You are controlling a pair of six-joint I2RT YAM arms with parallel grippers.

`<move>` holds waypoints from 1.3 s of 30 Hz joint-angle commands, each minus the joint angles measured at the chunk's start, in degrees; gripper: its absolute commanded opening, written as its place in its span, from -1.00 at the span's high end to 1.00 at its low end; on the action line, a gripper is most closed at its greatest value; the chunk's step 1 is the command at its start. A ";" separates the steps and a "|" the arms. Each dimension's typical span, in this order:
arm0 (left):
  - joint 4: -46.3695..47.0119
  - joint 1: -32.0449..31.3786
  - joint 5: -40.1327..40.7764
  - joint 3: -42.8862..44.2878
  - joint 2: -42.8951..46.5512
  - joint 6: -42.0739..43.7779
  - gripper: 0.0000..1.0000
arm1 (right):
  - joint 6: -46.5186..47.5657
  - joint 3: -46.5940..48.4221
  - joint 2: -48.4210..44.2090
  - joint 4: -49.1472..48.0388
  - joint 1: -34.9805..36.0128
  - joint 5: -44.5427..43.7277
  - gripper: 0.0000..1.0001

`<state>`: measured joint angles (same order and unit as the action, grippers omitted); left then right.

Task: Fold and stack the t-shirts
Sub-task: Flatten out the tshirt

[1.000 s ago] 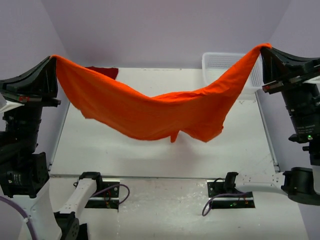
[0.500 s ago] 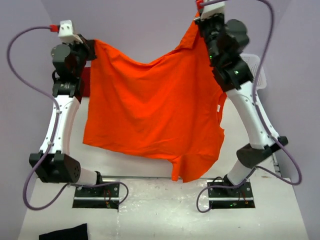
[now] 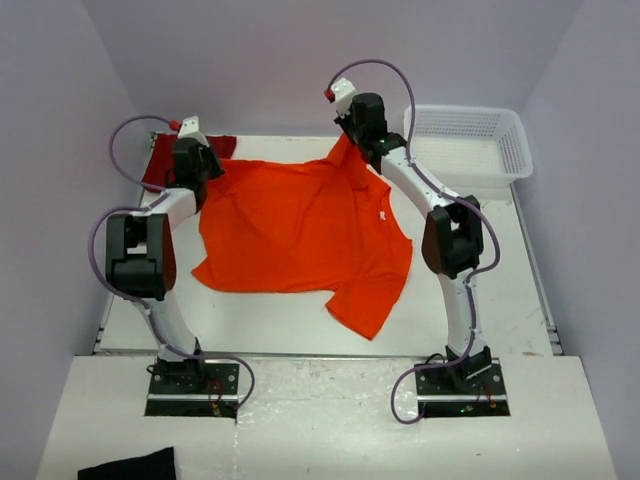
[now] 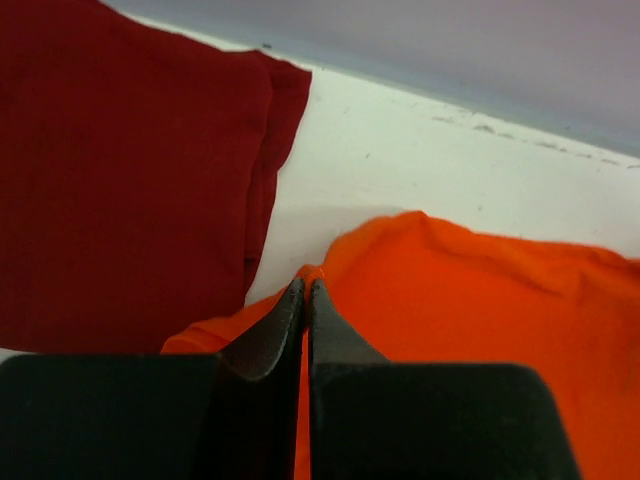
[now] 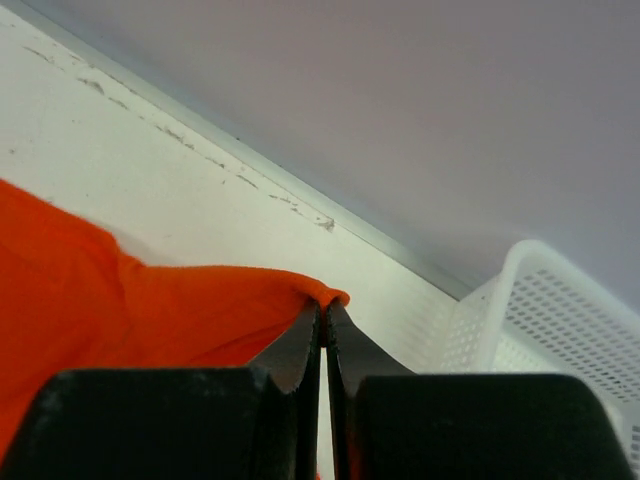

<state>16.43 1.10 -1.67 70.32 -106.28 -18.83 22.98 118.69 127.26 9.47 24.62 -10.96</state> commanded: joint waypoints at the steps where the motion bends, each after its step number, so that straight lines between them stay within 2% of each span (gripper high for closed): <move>1: 6.51 0.30 1.41 2.19 -0.60 1.60 1.00 | -1.80 7.07 0.87 -2.27 -0.89 1.03 1.00; 7: 3.80 0.30 0.19 1.66 5.63 2.31 1.00 | -2.15 7.00 -2.71 0.37 -0.54 -0.46 1.00; 10: 0.99 0.30 -0.61 0.61 13.71 1.43 1.00 | -2.06 -0.11 -11.48 -0.42 0.34 -2.49 1.00; 14: -3.58 0.13 -0.88 -0.54 26.18 -0.58 1.00 | -2.33 -10.03 -28.68 1.50 2.70 -3.98 1.00; 17: -7.36 0.21 -3.50 -0.19 38.47 -1.38 1.00 | -0.84 -15.14 -40.19 2.47 5.77 -6.70 1.00; 19: -10.78 0.21 -5.70 0.42 42.98 -1.56 1.00 | 0.82 -15.42 -44.71 4.75 8.06 -10.54 1.00; 21: -13.51 0.13 -7.20 1.21 50.09 -1.83 1.00 | 1.10 -13.06 -50.08 9.73 12.02 -12.24 1.00; 24: -19.64 0.13 -8.78 4.90 57.40 -0.95 1.00 | 5.03 -9.72 -55.69 10.74 20.00 -16.88 1.00; 25: -21.24 0.13 -9.05 7.69 59.85 -0.60 1.00 | 6.36 -7.62 -56.50 10.83 25.07 -21.69 1.00; 29: -28.18 0.13 -12.12 15.53 61.89 -0.06 1.00 | 15.40 -4.35 -58.26 6.54 37.67 -33.38 1.00; 34: -30.75 0.04 -14.32 19.76 63.47 -2.34 1.00 | 30.43 -5.57 -58.10 -6.55 51.20 -43.25 1.00; 36: -32.06 -0.05 -14.94 20.64 63.65 -2.88 1.00 | 35.35 -6.37 -57.66 -12.08 53.85 -45.55 1.00; 39: -31.90 -0.05 -14.94 20.38 63.92 -3.84 1.00 | 32.84 -6.37 -57.04 -9.83 55.09 -43.37 1.00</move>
<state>-12.34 1.06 -15.03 90.17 -41.82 -20.88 50.70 112.71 68.64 3.49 78.52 -51.37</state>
